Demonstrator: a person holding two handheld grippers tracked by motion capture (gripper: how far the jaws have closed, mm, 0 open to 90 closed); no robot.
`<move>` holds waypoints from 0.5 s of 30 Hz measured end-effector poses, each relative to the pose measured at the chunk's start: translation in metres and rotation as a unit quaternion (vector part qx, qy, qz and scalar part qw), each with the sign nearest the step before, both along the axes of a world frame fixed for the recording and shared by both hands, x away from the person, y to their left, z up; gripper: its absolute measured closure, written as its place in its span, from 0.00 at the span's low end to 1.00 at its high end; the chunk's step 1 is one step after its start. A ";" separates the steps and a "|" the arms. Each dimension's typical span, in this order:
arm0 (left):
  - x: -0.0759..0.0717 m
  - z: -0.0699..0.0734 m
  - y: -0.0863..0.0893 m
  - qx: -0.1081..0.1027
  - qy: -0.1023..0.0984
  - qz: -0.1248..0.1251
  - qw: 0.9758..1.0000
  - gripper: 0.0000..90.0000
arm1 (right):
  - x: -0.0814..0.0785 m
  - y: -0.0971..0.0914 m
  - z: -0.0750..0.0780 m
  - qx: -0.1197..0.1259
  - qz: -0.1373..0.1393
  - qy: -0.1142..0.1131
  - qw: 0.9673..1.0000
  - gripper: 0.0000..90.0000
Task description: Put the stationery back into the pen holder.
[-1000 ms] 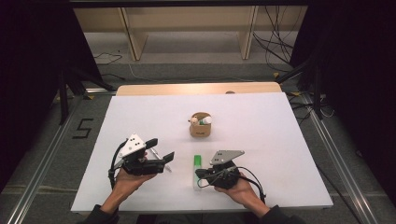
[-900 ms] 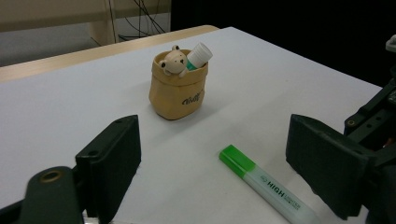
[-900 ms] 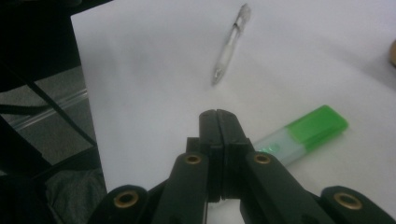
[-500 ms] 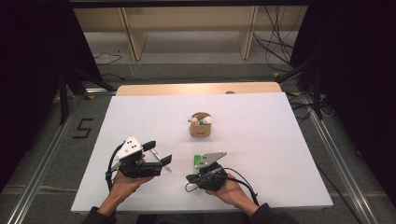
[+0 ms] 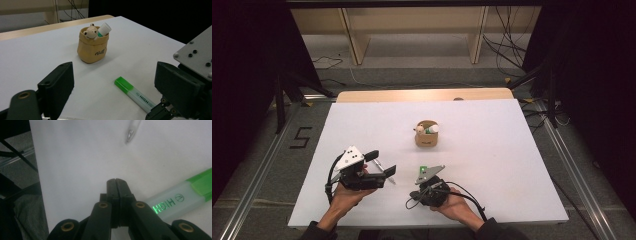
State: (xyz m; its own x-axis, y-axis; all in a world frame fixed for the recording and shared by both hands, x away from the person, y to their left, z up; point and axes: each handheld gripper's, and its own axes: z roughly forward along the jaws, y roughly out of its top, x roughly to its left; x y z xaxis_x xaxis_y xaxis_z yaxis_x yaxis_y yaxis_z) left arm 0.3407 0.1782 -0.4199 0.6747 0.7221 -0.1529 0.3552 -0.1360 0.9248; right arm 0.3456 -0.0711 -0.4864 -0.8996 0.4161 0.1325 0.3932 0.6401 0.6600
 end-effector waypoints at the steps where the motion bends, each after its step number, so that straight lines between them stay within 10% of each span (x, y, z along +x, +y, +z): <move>1: 0.000 0.000 0.000 0.000 0.000 0.000 1.000 0.17 | 0.000 0.000 -0.001 -0.006 0.001 -0.003 1.000 1.00; 15: 0.000 0.000 -0.001 0.000 0.000 -0.001 1.000 0.17 | 0.000 -0.019 0.004 -0.038 -0.005 0.002 0.999 1.00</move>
State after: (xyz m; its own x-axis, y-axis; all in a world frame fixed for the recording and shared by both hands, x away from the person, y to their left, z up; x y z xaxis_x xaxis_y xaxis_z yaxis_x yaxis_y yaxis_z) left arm 0.3406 0.1776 -0.4203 0.6761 0.7207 -0.1530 0.3553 -0.1370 0.9247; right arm 0.3459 -0.0902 -0.4825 -0.8953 0.4333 0.1032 0.4013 0.6842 0.6089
